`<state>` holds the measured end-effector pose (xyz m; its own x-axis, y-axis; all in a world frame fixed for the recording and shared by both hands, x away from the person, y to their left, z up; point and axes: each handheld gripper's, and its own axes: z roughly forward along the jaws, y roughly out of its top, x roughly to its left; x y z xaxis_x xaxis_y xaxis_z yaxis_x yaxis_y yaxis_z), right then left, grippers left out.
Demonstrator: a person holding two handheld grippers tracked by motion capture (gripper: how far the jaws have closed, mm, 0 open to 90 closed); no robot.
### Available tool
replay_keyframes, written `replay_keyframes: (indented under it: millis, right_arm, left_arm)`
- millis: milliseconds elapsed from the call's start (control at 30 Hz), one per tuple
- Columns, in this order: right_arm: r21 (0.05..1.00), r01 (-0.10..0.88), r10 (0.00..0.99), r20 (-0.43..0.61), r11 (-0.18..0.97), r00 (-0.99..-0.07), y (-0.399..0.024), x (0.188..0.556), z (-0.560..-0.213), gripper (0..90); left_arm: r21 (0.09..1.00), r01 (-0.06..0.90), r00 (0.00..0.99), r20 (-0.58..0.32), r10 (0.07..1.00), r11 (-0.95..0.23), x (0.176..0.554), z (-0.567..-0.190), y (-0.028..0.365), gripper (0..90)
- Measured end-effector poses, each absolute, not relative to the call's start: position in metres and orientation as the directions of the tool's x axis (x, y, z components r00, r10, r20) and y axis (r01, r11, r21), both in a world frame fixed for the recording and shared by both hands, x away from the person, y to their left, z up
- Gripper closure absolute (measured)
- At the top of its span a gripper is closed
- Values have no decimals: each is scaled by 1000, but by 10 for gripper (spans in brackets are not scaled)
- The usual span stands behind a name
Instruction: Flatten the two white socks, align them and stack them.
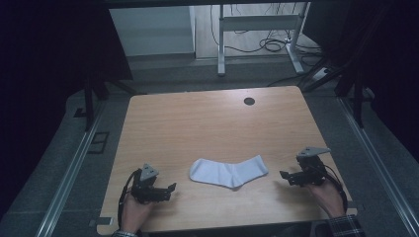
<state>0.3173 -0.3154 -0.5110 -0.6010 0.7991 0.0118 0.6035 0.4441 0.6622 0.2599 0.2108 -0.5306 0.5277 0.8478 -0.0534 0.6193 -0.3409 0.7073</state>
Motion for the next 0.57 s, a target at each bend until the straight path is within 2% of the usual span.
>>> replay_keyframes:
  millis: [233,300,567]
  right_arm:
    - [637,619,796,15,459,-606,-321,318,-527,82]
    - [633,611,784,9,476,-620,-320,318,-533,55]
    - [680,572,777,6,459,-629,-323,321,-538,51]
  left_arm:
    - [668,650,526,-52,849,-362,263,-540,211,31]
    - [646,664,528,-51,847,-375,264,-543,209,21]
    - [652,654,533,-36,845,-384,264,-545,207,0]
